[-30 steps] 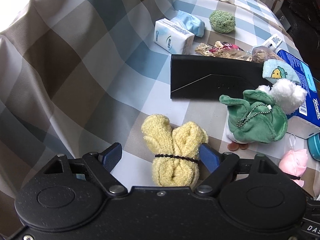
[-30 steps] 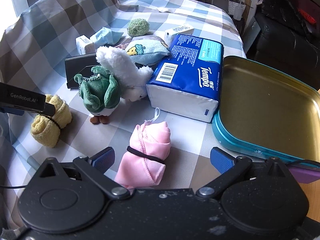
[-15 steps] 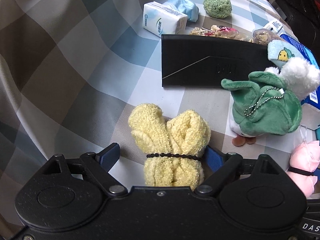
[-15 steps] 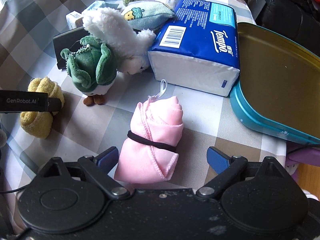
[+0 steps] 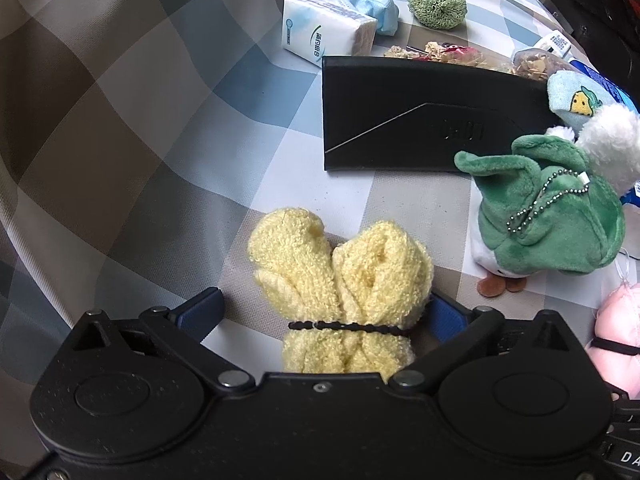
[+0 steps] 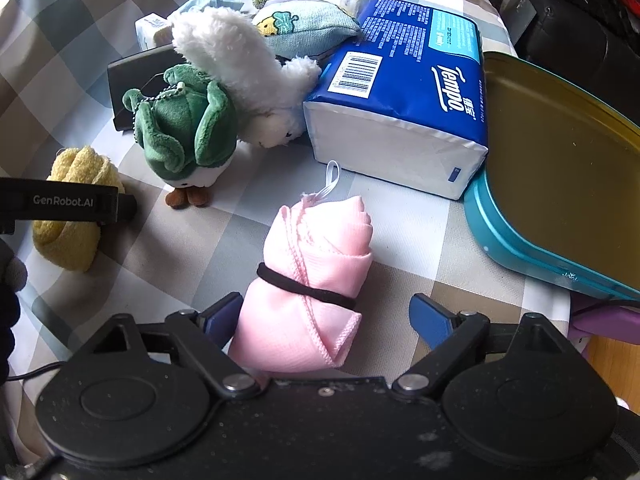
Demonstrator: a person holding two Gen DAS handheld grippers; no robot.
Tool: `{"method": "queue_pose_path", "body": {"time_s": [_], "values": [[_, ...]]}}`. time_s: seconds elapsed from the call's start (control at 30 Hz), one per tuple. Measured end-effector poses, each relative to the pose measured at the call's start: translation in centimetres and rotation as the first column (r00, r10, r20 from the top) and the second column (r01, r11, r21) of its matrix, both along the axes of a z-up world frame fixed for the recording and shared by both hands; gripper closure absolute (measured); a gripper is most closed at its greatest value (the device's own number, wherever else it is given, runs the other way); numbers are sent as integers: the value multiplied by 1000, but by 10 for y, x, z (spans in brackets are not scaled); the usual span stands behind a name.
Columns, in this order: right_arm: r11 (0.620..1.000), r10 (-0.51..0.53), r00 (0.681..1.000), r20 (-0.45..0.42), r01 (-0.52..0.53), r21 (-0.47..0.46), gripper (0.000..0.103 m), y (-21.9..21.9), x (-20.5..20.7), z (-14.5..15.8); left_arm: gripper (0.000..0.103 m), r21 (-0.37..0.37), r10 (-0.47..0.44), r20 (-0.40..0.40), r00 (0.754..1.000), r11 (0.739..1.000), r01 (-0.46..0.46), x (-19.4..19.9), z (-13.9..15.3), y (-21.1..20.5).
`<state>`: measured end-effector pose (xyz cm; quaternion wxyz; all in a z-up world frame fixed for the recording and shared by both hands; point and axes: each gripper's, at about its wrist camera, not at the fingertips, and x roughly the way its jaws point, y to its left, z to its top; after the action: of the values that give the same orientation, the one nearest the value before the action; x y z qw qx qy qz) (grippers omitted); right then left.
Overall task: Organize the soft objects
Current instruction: 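Close left gripper on the yellow towel while right gripper closes on the pink towel, then carry both towels into the tin tray and open both grippers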
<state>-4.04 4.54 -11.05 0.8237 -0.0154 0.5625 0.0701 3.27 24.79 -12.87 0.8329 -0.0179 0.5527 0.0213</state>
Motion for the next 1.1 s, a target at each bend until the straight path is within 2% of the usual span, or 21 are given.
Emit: {"method": "queue_pose_path", "body": {"time_s": [0.03,0.1,0.13,0.17,0.2,0.23,0.3,0.53,0.77,0.97,1.1], "values": [[1000,3,1000,2,-3,-2,22,0,0,2,4,-7,0,2,1000,1000,0,0,0,0],[1000,16,1000,9,-16,-3,39,0,-1,4,9,-16,-1,7,1000,1000,1,-2,2,2],[1000,22,1000,11,-22,0,45,0,-1,7,16,-12,1,11,1000,1000,-1,-3,3,2],[1000,27,1000,11,-27,7,57,-1,-1,9,21,-16,0,19,1000,1000,1,-6,6,2],[999,29,1000,10,-30,16,62,-2,-2,10,34,-17,-5,25,1000,1000,5,-7,9,1],[999,28,1000,6,-28,33,64,-4,-2,12,46,-15,-10,29,1000,1000,11,-7,11,0],[997,20,1000,-1,-20,75,67,-9,-2,16,55,-14,-27,27,999,1000,27,-6,15,-4],[986,21,997,78,-34,162,67,-22,-12,46,58,-36,13,5,1000,999,-13,-5,25,-6],[968,-28,978,205,-25,252,67,-45,-23,80,58,-19,-9,93,996,1000,11,-11,64,-17],[953,-146,946,291,55,299,67,-83,-29,104,58,-29,-78,169,982,996,84,-10,104,-46],[939,-248,911,330,143,313,67,-116,-34,117,58,-31,-156,221,963,985,167,-8,129,-78]]}}
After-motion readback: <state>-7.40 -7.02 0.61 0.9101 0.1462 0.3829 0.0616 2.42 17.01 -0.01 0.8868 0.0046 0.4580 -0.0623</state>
